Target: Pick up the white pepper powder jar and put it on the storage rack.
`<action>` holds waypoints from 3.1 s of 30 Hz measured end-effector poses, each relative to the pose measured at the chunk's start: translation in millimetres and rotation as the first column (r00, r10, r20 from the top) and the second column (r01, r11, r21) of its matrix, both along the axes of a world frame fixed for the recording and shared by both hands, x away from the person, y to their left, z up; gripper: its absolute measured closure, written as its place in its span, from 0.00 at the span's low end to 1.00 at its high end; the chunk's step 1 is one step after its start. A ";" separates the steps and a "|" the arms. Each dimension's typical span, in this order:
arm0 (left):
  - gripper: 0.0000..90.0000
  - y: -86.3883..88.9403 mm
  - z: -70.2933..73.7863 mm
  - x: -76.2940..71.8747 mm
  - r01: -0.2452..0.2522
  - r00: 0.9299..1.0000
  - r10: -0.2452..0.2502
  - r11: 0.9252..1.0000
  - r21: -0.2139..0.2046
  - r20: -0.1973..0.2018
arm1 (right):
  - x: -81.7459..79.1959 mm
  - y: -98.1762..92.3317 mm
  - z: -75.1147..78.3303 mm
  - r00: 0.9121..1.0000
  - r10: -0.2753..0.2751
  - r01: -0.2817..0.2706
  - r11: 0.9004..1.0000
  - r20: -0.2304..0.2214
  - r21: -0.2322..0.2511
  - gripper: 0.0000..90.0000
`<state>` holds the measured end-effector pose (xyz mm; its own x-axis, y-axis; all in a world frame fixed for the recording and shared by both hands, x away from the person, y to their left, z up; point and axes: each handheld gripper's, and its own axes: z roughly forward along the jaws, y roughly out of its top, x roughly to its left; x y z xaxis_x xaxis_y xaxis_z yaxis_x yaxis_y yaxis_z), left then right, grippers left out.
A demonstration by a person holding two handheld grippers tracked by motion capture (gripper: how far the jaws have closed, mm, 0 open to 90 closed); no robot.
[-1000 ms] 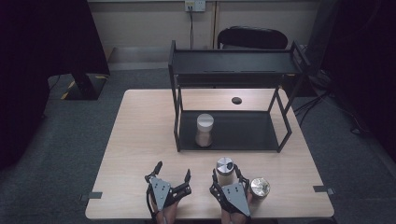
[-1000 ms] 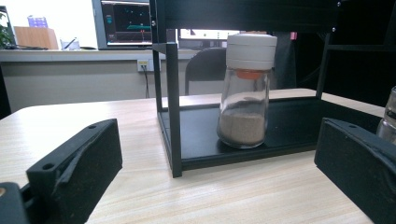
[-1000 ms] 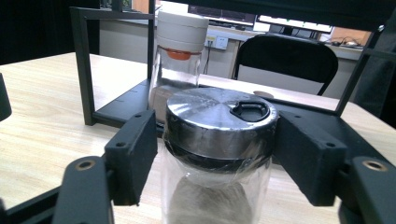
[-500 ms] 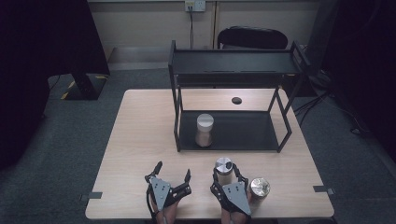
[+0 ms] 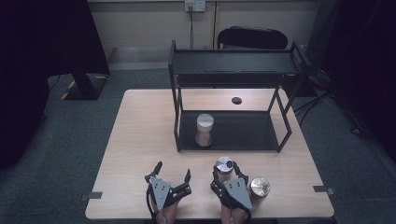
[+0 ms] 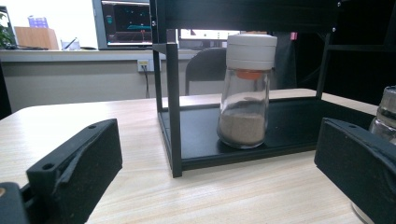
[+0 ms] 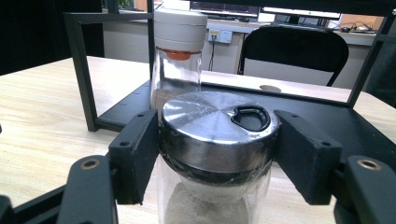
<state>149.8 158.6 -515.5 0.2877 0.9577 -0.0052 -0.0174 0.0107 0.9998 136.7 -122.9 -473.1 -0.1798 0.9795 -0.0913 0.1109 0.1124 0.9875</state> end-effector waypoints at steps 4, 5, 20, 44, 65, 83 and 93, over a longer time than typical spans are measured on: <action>0.00 -0.1 -0.1 0.0 0.000 1.000 0.000 1.000 0.000 0.000 | 1.4 0.4 -0.1 1.000 -0.003 0.004 1.000 -0.004 0.013 0.37; 0.00 0.0 0.0 0.0 0.000 1.000 0.000 1.000 0.000 0.000 | 1.9 0.9 0.2 1.000 -0.006 0.006 1.000 -0.007 0.016 0.37; 0.00 0.3 0.0 -0.1 0.002 1.000 -0.002 1.000 0.000 0.000 | 4.2 2.7 1.1 1.000 -0.016 0.017 0.999 -0.013 0.040 0.39; 0.00 0.5 0.0 -0.1 0.003 1.000 -0.003 1.000 0.000 0.000 | -0.1 -0.8 4.6 1.000 0.027 -0.026 0.999 -0.015 0.032 0.39; 0.00 0.5 0.1 -0.1 0.003 1.000 -0.003 1.000 0.000 0.000 | 0.1 -9.4 15.2 0.997 0.073 -0.073 0.997 -0.015 0.032 0.39; 0.00 0.5 0.2 -0.1 0.003 1.000 -0.003 1.000 0.001 -0.001 | 0.4 -15.2 30.6 0.993 0.115 -0.114 0.993 -0.019 0.038 0.39; 0.00 0.4 0.1 -0.1 0.003 1.000 -0.003 1.000 0.001 -0.001 | 2.2 -19.1 38.7 0.991 0.134 -0.133 0.990 -0.029 0.040 0.39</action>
<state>149.7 159.0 -515.4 0.2902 0.9570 -0.0049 -0.0167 0.0102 0.9998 138.8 -142.0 -434.4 -0.3110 0.9493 -0.0464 0.1285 0.0904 0.9876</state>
